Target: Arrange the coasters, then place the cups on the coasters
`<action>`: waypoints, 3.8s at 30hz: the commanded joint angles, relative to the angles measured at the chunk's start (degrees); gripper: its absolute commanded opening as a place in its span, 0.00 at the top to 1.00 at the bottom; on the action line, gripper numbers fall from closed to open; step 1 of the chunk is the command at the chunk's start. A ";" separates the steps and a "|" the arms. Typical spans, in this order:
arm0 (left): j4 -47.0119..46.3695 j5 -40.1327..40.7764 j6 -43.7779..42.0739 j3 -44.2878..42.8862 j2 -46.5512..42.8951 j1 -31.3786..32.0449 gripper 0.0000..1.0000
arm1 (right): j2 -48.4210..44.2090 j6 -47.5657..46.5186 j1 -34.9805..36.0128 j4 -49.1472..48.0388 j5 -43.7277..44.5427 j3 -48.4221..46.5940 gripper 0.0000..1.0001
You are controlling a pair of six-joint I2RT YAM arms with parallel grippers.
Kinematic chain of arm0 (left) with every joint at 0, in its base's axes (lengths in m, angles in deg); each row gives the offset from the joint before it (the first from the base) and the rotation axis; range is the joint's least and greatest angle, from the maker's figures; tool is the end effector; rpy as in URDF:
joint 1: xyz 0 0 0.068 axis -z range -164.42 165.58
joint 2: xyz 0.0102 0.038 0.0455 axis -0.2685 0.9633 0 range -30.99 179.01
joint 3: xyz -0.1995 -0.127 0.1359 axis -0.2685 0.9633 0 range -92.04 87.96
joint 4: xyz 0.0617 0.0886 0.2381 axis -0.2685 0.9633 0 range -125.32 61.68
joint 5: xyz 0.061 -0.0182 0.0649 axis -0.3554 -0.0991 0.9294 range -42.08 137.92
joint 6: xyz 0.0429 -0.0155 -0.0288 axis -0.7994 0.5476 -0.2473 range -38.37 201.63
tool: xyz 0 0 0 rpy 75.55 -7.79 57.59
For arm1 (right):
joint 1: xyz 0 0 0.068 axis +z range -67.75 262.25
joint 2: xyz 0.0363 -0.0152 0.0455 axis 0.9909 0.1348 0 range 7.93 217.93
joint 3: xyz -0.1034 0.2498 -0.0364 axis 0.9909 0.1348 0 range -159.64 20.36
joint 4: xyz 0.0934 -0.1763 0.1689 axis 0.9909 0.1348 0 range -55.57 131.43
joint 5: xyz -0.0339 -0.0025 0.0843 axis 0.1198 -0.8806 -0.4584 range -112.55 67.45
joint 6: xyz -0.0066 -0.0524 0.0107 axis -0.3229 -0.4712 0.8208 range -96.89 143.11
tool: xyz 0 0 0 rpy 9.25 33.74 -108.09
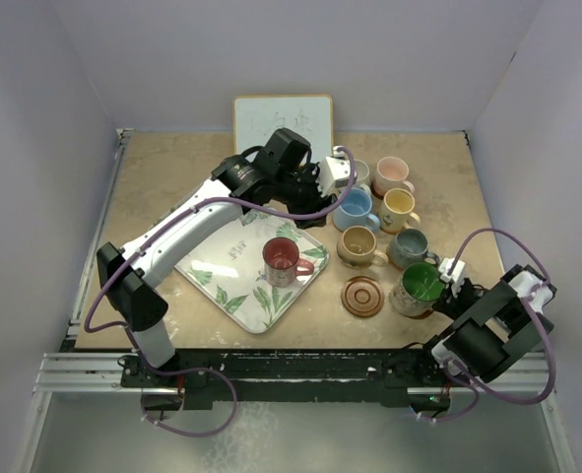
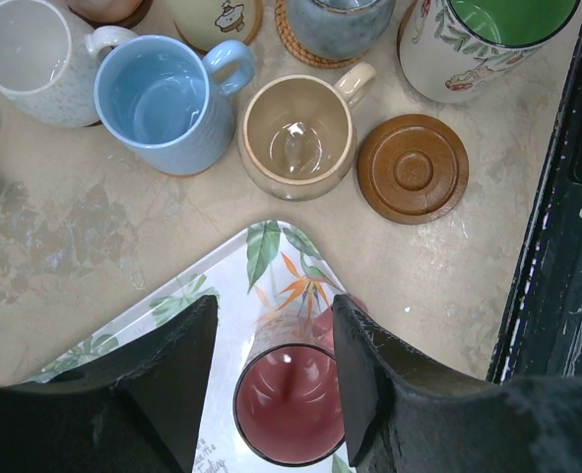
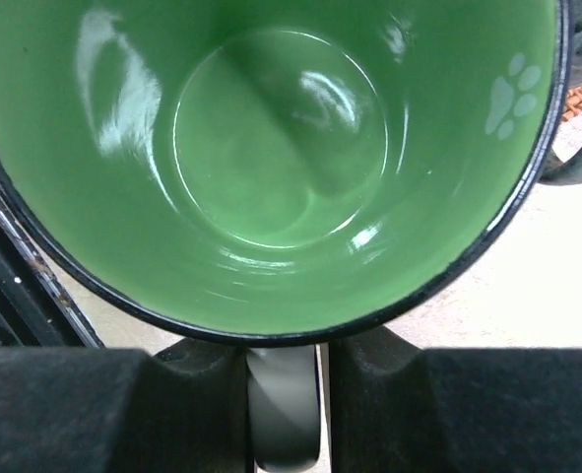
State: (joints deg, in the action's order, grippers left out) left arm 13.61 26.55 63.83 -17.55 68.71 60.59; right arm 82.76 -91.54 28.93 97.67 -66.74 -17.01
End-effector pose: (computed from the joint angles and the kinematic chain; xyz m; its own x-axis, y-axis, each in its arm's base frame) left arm 0.2597 -0.2782 0.3849 -0.2013 0.6041 -0.7711 0.9538 0.3000 -0.0140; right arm 0.1175 -0.1162 0.1692 -0.3482 -0.6235 -0.7000 -0.8054 0.5810 -0.1169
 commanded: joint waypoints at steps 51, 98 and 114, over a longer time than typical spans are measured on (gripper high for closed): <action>0.55 -1.18 -2.97 0.19 -0.54 -0.27 0.52 | 0.98 -1.86 -0.64 6.80 1.50 -4.49 0.76; -4.13 6.46 1.25 24.03 -5.27 -8.84 0.51 | -15.04 76.35 34.83 -15.66 9.31 -26.65 0.25; -7.24 2.94 0.31 28.70 -4.04 -8.56 0.64 | -12.97 90.04 45.06 -30.16 15.02 -23.72 0.30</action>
State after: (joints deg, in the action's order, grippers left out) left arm 8.58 31.58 65.05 10.99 64.16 52.02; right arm 70.56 -4.81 73.63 70.43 -52.64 -41.01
